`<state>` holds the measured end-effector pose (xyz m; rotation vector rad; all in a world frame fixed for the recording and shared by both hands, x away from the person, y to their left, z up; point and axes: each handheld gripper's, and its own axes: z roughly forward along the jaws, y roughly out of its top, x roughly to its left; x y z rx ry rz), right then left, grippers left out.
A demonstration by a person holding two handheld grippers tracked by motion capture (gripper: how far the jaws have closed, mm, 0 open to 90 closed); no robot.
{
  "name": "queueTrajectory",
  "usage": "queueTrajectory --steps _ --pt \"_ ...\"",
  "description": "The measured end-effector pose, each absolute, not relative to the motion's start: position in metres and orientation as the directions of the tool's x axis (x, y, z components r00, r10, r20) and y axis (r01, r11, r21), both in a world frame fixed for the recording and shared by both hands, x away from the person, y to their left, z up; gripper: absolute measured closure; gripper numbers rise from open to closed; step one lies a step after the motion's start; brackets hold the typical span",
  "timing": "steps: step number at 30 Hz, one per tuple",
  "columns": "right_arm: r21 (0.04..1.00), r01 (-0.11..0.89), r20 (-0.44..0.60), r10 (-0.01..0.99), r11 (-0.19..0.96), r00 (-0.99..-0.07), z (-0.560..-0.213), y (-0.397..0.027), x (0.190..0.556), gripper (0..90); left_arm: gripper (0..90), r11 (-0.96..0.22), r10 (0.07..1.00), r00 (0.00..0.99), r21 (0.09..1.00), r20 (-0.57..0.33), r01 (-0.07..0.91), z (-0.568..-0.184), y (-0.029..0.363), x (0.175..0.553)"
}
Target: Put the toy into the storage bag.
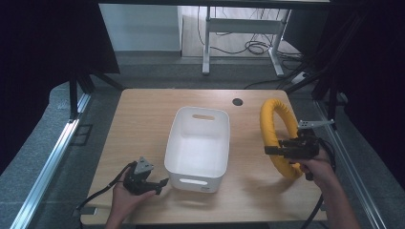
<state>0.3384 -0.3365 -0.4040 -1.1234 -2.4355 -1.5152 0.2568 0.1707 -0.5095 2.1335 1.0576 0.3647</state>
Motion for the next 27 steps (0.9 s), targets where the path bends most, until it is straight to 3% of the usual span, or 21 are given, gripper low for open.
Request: queueTrajectory --steps 27 --pt "0.839 0.537 0.429 0.499 0.089 -0.753 -0.385 -0.346 0.339 50.3 20.6 -0.411 0.779 0.625 0.708 -0.056 0.575 -0.509 0.171 0.257"
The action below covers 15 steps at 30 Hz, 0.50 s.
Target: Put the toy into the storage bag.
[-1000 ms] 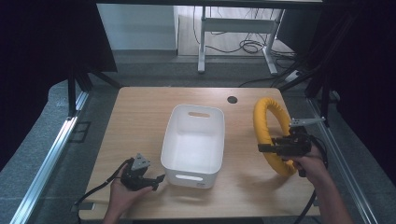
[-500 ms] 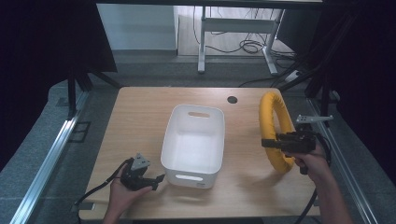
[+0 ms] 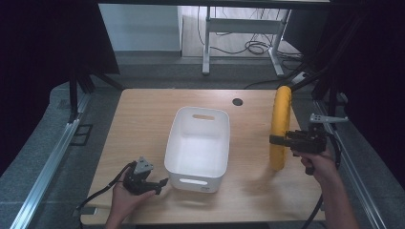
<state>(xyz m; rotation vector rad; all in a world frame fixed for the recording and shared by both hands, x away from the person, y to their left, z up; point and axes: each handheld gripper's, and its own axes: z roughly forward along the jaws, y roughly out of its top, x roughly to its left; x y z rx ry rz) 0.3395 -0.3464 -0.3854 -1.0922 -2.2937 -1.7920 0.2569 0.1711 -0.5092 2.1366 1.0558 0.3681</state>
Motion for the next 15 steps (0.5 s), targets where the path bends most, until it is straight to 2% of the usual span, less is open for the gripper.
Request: queueTrajectory --steps 15 --pt "0.868 0.495 0.413 0.499 0.038 -0.762 -0.381 -0.332 0.337 50.1 20.5 -0.412 0.777 0.626 0.705 -0.057 0.577 -0.510 0.170 0.257"
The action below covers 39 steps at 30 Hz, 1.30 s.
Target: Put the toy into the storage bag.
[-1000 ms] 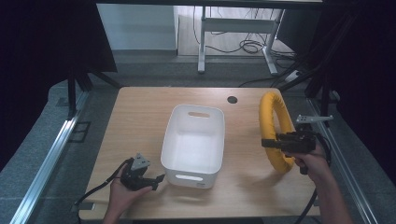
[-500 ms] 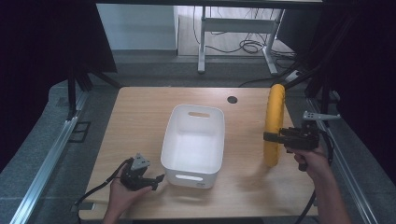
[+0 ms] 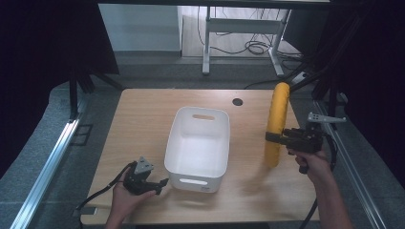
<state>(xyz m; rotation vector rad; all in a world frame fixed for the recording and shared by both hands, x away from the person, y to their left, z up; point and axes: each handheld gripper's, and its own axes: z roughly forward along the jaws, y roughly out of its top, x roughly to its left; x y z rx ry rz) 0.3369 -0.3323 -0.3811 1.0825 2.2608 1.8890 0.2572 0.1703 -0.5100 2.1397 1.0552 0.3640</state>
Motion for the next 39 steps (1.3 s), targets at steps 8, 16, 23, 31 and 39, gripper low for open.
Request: queueTrajectory --steps 8,16,23,31,39 --pt "0.896 0.445 0.372 0.545 0.002 -0.752 -0.377 -0.316 0.332 50.0 20.5 -0.409 0.780 0.624 0.706 -0.058 0.578 -0.510 0.170 0.257" --pt "0.930 0.358 0.331 0.604 -0.081 -0.725 -0.376 -0.298 0.323 49.9 20.4 -0.416 0.779 0.625 0.699 -0.055 0.581 -0.512 0.169 0.258" --pt "0.951 0.290 0.288 0.653 -0.108 -0.701 -0.376 -0.277 0.316 49.8 20.4 -0.415 0.780 0.623 0.700 -0.054 0.581 -0.512 0.169 0.258" --pt "0.957 0.250 0.281 0.668 -0.145 -0.689 -0.382 -0.255 0.313 49.6 20.3 -0.413 0.781 0.622 0.704 -0.052 0.577 -0.510 0.170 0.257" --pt "0.965 0.213 0.259 0.694 -0.154 -0.672 -0.381 -0.248 0.308 49.5 20.3 -0.418 0.781 0.623 0.699 -0.049 0.580 -0.511 0.170 0.258"
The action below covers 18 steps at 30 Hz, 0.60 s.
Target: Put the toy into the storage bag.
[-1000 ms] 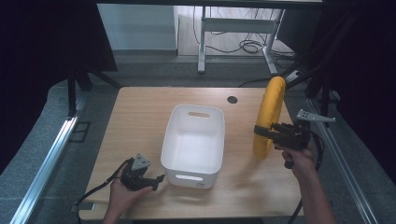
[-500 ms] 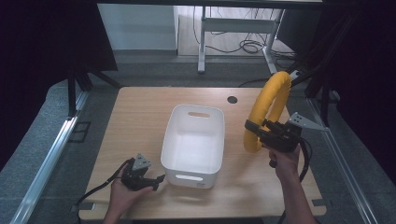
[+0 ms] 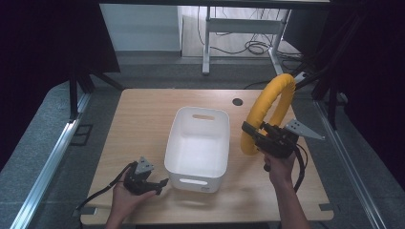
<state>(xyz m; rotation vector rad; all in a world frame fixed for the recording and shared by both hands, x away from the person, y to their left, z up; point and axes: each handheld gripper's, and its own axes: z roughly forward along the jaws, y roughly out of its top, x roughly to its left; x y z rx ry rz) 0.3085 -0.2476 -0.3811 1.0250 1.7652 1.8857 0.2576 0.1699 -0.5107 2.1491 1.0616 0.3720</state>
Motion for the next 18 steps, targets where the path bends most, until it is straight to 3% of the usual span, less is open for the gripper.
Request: queueTrajectory --steps 18 --pt "0.983 0.067 0.170 0.696 -0.173 -0.697 -0.345 -0.220 0.289 49.4 20.2 -0.418 0.780 0.624 0.698 -0.051 0.581 -0.511 0.170 0.258"
